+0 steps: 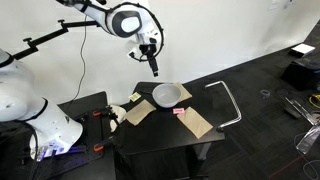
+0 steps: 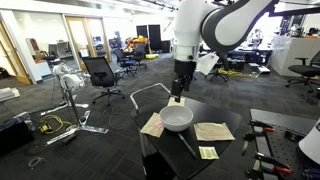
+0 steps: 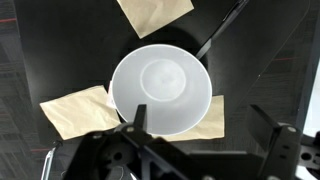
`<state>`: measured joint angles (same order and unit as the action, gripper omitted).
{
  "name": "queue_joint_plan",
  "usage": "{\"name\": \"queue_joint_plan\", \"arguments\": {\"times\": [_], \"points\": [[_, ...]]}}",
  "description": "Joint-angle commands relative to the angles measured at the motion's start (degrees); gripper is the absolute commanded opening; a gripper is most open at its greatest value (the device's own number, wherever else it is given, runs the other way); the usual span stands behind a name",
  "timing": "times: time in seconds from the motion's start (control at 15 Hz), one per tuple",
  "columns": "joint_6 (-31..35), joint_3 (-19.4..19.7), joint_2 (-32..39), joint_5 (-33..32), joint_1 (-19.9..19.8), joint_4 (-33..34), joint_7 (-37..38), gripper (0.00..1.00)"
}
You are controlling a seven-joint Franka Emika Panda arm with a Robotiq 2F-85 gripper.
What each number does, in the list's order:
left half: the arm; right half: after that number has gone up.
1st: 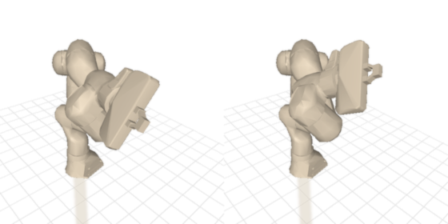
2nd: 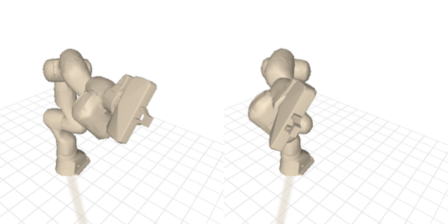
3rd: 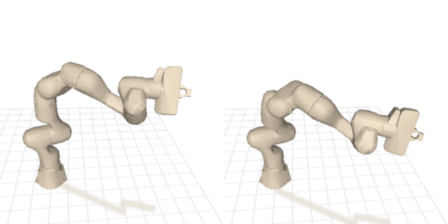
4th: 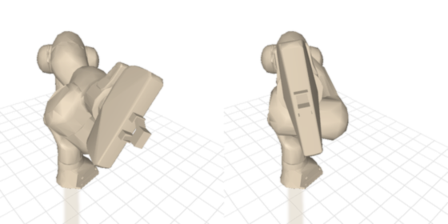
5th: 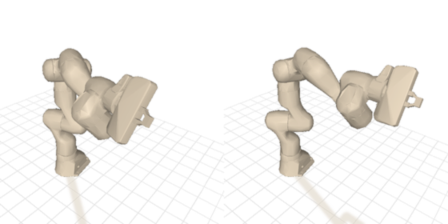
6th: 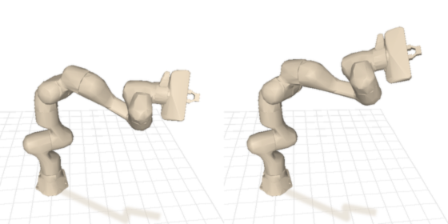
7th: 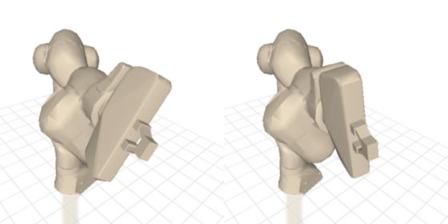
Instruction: Move the grey bowl to the left
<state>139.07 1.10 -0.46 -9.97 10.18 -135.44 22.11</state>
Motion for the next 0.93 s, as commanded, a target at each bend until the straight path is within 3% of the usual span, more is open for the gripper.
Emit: {"name": "queue_joint_plan", "arguments": {"times": [0.0,0.4,0.47,0.87], "points": [[-5.65,-2.18,-9.14,2.35,-2.76,-3.60,-5.27,1.00],[-9.53,-2.66,-17.42,4.63,-4.42,-6.46,-11.47,1.00],[-8.36,-3.53,-14.05,3.49,-4.92,-4.33,-9.15,1.00],[-8.43,-3.56,-16.21,3.81,-5.14,-6.01,-10.09,1.00]]}}
